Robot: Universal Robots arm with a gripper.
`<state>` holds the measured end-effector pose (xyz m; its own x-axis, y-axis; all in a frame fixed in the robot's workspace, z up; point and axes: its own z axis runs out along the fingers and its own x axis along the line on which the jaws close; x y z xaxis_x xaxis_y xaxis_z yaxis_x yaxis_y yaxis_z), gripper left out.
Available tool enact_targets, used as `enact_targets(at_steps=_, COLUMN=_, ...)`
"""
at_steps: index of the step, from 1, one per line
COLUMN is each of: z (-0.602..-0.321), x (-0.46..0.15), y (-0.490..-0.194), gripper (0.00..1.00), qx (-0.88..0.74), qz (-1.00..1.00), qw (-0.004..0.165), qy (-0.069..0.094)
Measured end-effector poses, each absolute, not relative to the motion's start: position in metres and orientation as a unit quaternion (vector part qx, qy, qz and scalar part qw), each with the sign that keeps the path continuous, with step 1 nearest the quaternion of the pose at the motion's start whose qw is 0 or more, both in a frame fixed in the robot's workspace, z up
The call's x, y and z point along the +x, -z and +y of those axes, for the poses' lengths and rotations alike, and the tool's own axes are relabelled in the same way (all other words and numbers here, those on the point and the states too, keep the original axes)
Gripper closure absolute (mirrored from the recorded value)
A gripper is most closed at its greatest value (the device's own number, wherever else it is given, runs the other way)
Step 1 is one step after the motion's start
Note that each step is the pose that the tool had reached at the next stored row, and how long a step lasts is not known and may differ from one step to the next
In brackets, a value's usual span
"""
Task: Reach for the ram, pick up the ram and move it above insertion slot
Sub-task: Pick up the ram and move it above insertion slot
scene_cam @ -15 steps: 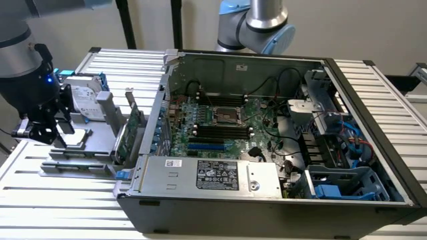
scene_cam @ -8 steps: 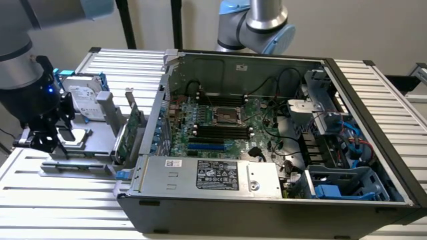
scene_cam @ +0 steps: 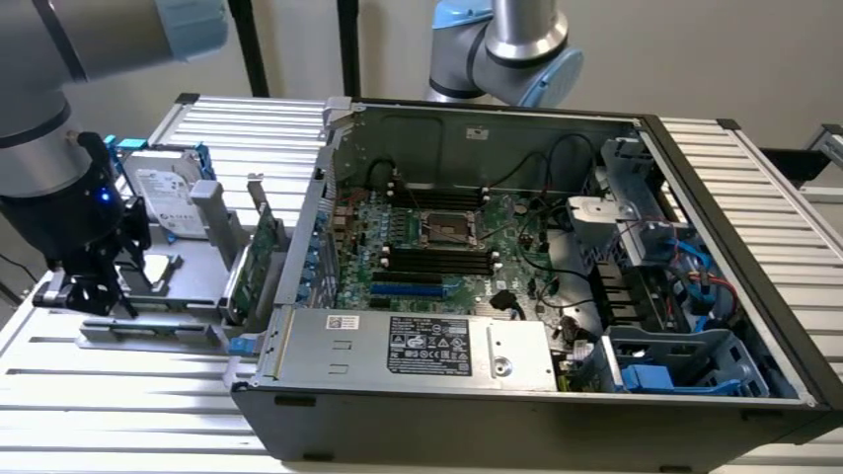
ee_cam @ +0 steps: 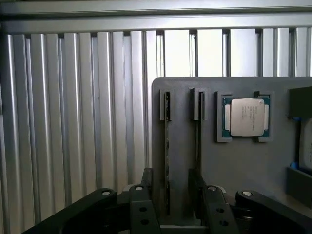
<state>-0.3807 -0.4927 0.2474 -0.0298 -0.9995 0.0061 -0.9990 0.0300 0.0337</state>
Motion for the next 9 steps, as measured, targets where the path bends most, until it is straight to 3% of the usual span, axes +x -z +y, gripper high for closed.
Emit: enact_targets(at_steps=9, z=-0.493, x=-0.378, y=-0.231, gripper=0.58, qx=0.699, qz=-0.715, qw=0.014, qy=0.010)
